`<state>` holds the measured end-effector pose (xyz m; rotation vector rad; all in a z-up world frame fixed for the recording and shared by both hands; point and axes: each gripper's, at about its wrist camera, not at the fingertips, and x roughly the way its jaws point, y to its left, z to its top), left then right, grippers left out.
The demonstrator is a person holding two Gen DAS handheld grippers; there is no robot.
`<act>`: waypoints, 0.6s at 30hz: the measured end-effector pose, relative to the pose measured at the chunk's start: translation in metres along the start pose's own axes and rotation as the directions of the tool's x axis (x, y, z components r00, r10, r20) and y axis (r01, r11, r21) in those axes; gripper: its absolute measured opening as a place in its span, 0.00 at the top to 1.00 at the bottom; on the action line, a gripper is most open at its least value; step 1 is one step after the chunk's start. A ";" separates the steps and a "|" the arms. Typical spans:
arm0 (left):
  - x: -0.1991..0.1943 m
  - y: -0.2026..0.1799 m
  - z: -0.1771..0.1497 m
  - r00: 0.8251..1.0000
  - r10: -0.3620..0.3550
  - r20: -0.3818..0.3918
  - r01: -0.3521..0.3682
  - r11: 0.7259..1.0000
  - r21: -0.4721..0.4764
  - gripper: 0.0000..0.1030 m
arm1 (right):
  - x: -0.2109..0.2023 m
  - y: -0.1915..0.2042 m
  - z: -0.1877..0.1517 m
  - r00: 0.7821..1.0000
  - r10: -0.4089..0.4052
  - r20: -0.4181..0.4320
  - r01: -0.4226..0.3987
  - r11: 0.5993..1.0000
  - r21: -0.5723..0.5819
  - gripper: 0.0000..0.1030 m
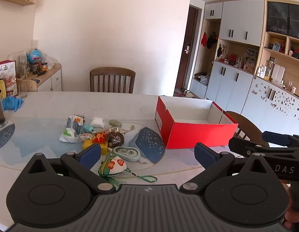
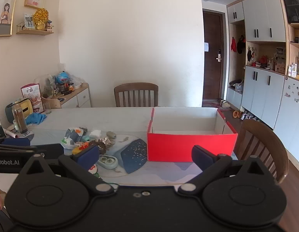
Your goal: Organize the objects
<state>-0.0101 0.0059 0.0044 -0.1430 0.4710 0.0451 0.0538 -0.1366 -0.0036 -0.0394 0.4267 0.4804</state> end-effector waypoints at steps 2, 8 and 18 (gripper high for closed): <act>-0.001 0.001 0.000 1.000 0.003 0.006 -0.003 1.000 -0.002 0.00 | 0.000 -0.001 0.000 1.000 0.010 0.003 -0.010 1.000 0.006 0.02; -0.006 0.003 0.001 1.000 0.018 0.023 -0.018 1.000 -0.016 0.00 | -0.002 0.001 0.001 0.999 0.031 0.018 -0.031 1.000 0.004 0.02; -0.012 -0.001 0.003 0.998 0.037 0.059 -0.035 0.999 -0.025 0.00 | -0.008 0.002 0.003 0.997 0.054 0.062 -0.054 0.999 -0.008 0.02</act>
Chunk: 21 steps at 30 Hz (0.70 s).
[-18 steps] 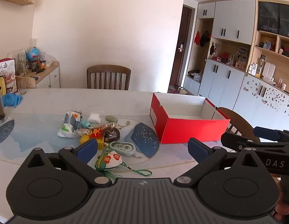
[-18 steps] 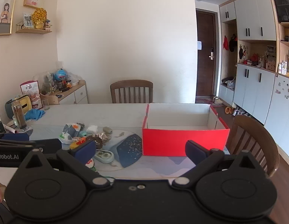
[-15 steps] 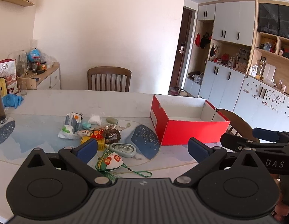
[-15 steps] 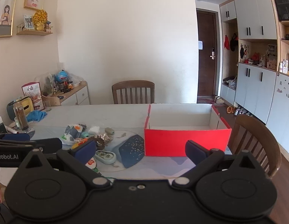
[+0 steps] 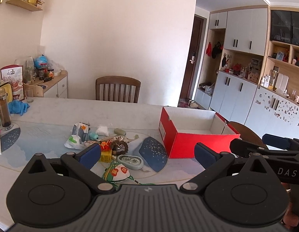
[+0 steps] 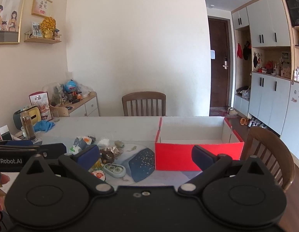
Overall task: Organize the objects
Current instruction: 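Move both tools toward the cluttered objects on the table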
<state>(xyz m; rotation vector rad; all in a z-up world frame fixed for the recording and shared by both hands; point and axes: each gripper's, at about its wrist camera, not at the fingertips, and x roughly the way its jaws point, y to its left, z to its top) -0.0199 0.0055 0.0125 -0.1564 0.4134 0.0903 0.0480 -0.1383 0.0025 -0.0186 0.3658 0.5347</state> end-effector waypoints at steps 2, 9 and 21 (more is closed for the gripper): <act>0.000 -0.001 0.000 1.000 0.005 0.002 -0.005 1.000 -0.002 0.00 | -0.001 0.000 0.000 1.000 0.005 0.006 -0.005 1.000 -0.005 0.02; -0.001 -0.003 0.001 1.000 0.014 0.020 -0.014 1.000 0.005 0.00 | -0.004 0.002 0.003 0.999 0.025 0.029 -0.025 0.999 -0.022 0.02; 0.010 0.012 0.009 0.999 0.037 0.009 -0.037 0.999 -0.006 0.00 | 0.008 0.010 0.006 0.999 0.032 0.014 -0.032 0.999 -0.022 0.02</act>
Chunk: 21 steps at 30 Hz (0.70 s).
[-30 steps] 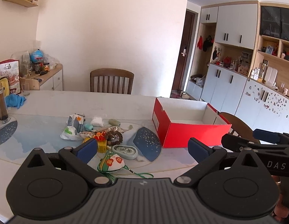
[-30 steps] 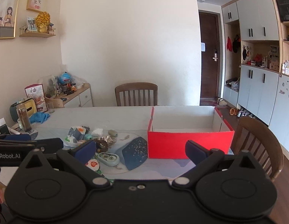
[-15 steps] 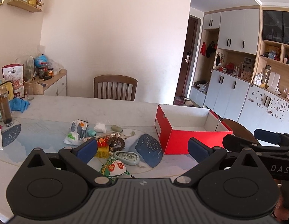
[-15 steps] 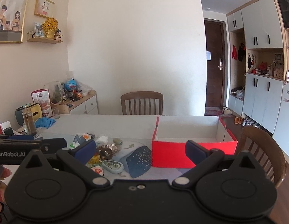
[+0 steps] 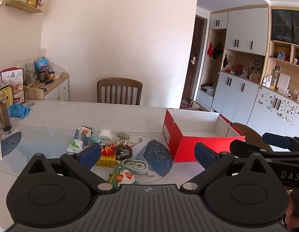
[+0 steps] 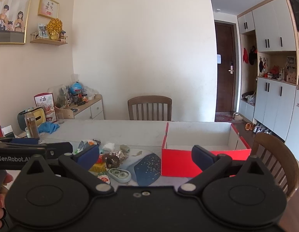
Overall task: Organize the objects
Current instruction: 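Move both tools toward the cluttered objects on the table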
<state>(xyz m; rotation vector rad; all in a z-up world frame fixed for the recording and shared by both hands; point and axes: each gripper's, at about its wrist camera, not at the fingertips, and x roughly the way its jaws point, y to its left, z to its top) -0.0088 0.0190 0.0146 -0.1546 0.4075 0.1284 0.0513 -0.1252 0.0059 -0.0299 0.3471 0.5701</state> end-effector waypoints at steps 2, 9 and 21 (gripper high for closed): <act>0.007 0.006 0.001 0.999 0.047 -0.006 -0.047 0.999 -0.024 0.00 | 0.007 0.003 0.001 1.000 -0.001 -0.012 0.001 1.000 -0.003 0.02; 0.040 0.028 0.002 0.998 0.026 -0.060 -0.026 1.000 -0.014 0.00 | 0.038 0.013 0.002 0.997 0.010 -0.075 -0.011 1.000 -0.022 0.03; 0.112 0.077 0.002 0.986 0.064 -0.155 -0.063 0.998 0.007 0.01 | 0.099 0.026 -0.007 0.976 0.039 -0.215 -0.048 0.998 -0.038 0.07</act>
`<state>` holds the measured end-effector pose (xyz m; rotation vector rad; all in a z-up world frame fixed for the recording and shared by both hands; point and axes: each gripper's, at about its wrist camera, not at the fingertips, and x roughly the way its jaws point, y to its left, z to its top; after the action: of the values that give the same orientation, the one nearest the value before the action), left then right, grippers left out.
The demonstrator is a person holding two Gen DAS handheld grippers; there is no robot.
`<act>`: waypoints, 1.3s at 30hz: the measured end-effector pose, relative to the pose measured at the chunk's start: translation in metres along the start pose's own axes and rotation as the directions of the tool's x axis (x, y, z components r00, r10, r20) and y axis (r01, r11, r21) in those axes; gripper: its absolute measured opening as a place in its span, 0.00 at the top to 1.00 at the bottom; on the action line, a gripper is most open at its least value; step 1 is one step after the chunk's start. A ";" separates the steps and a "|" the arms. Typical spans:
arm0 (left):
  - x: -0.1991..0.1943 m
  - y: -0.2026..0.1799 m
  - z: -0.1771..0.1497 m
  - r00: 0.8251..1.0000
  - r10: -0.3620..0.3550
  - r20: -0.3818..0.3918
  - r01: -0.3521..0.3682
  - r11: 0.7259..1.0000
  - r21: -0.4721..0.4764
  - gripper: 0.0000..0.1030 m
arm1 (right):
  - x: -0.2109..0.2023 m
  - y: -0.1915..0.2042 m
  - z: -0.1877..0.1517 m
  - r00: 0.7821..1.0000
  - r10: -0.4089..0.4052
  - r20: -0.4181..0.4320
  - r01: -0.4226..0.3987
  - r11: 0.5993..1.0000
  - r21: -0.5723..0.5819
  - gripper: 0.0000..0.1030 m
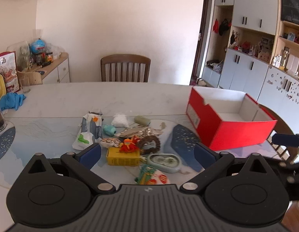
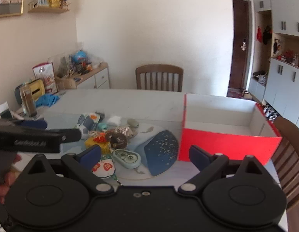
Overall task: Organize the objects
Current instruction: 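Move both tools toward the cluttered objects on the table, then grasp the brown bead bracelet with the left tool while the right tool grasps the embroidered pouch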
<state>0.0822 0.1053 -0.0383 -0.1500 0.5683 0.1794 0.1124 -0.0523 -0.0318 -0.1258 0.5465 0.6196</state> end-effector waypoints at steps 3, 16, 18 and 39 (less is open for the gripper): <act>0.022 0.009 0.004 1.000 -0.007 -0.020 0.007 1.000 0.014 0.01 | 0.017 0.006 0.001 0.999 0.016 -0.030 -0.016 1.000 -0.012 0.08; 0.101 0.006 0.010 0.989 -0.119 -0.085 0.134 0.972 0.191 0.09 | 0.090 0.038 -0.007 0.975 0.115 -0.188 -0.130 0.989 -0.070 0.12; 0.110 0.005 0.009 0.987 -0.131 -0.094 0.149 0.965 0.217 0.12 | 0.101 0.042 -0.010 0.969 0.123 -0.214 -0.141 0.988 -0.068 0.14; 0.162 -0.002 0.002 0.968 -0.181 -0.174 0.236 0.891 0.387 0.63 | 0.169 0.086 -0.026 0.928 0.158 -0.337 -0.213 0.968 -0.131 0.32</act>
<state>0.2173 0.1246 -0.1251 0.1832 0.7074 -0.1627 0.1651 0.0978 -0.1379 -0.3401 0.8326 0.8375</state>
